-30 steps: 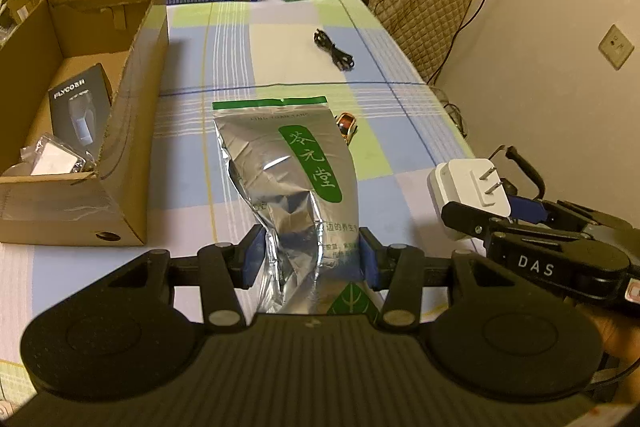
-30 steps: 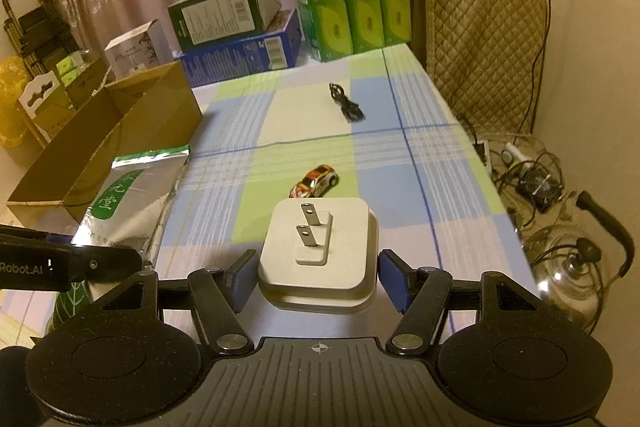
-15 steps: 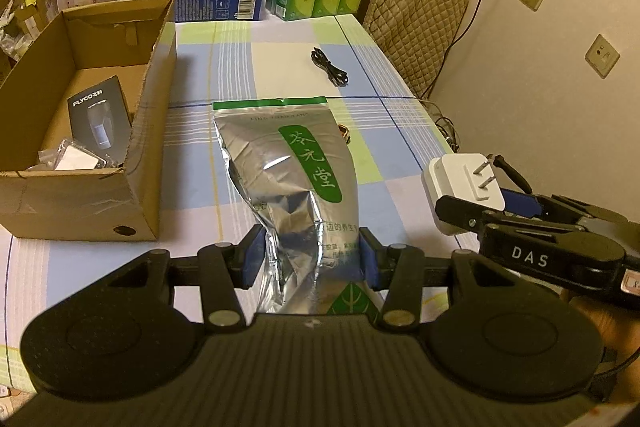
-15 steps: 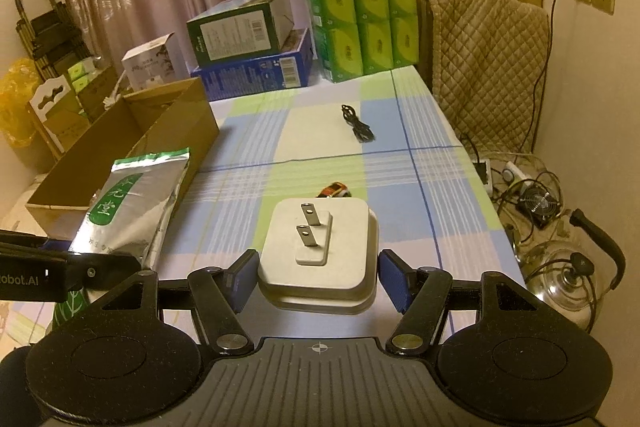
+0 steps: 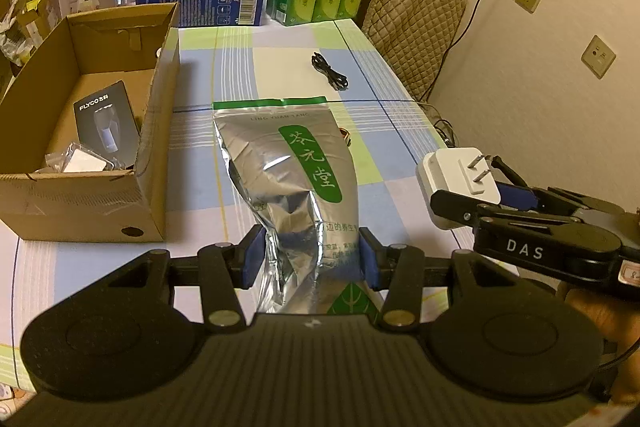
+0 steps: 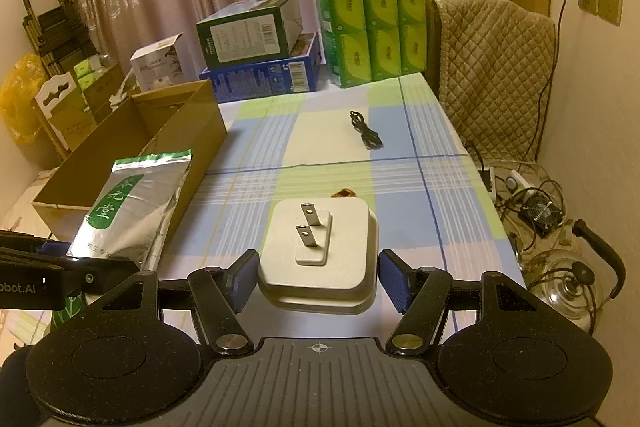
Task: Organize objects
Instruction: 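Carry the tea bag and plug adapter over the cardboard box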
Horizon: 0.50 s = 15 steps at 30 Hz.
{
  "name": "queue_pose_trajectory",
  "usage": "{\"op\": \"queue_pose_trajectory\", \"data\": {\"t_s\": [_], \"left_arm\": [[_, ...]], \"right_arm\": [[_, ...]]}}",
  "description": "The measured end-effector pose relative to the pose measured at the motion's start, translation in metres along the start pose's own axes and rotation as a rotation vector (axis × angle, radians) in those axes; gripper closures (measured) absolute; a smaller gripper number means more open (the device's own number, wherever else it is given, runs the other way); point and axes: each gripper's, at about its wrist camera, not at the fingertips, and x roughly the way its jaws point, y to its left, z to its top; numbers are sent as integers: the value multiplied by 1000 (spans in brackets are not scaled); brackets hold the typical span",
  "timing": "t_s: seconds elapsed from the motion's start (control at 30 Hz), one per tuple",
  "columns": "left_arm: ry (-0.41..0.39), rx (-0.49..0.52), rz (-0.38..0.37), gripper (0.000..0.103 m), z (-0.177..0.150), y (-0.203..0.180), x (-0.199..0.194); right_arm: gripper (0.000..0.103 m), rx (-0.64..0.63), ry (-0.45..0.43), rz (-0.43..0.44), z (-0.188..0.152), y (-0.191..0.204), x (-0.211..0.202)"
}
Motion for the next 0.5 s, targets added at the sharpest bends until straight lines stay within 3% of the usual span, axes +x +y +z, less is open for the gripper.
{"op": "queue_pose_trajectory", "data": {"t_s": [0.5], "left_arm": [[-10,2,14,60,1,12,-11]], "right_arm": [[41,-38,-4,29,7,21,4]]}}
